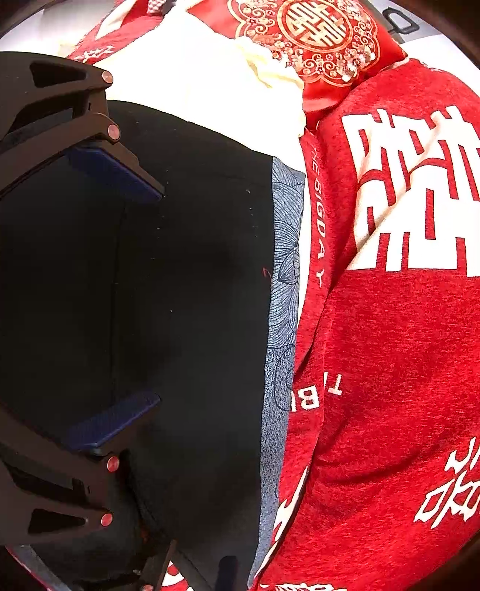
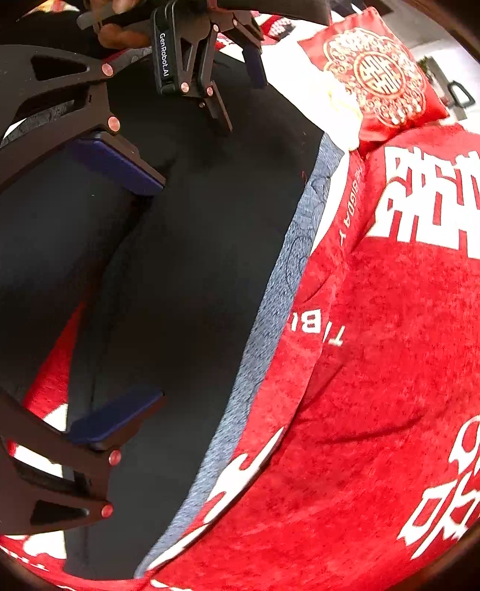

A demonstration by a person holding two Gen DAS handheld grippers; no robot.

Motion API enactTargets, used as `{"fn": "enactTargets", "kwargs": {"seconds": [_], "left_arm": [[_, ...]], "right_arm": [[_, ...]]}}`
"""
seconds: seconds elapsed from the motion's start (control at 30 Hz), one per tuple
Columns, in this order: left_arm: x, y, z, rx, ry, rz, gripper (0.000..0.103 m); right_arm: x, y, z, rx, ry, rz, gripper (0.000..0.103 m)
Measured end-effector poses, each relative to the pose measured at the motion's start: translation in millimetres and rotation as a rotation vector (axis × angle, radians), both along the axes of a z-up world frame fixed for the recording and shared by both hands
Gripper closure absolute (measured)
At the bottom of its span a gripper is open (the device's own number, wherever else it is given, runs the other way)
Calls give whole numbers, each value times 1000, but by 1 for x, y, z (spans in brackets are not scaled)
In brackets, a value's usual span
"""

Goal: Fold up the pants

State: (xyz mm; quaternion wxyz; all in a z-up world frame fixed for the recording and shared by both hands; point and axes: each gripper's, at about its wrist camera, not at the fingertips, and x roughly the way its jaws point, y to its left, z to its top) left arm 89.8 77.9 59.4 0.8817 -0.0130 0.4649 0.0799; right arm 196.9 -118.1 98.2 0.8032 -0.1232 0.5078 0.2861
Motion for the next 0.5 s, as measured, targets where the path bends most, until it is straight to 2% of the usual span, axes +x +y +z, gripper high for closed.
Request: {"fn": "enactTargets", "kwargs": {"seconds": [0.13, 0.2, 0.27, 0.37, 0.47, 0.5], "left_arm": [[7, 2, -8, 1, 24, 2, 1], [13, 4, -13, -23, 38, 1, 0], [20, 5, -17, -45, 48, -2, 1], [31, 7, -20, -64, 60, -8, 1], [40, 11, -24, -68, 75, 0, 1], [42, 14, -26, -77, 80, 8, 1]], "right_arm": [[27, 11, -12, -24, 30, 138, 0], [43, 21, -22, -66, 23, 196, 0], [60, 29, -29, -63, 30, 235, 0], [96, 48, -45, -23, 91, 303, 0], [116, 66, -61, -19, 128, 370, 5], [126, 73, -70, -10, 168, 398, 9]]}}
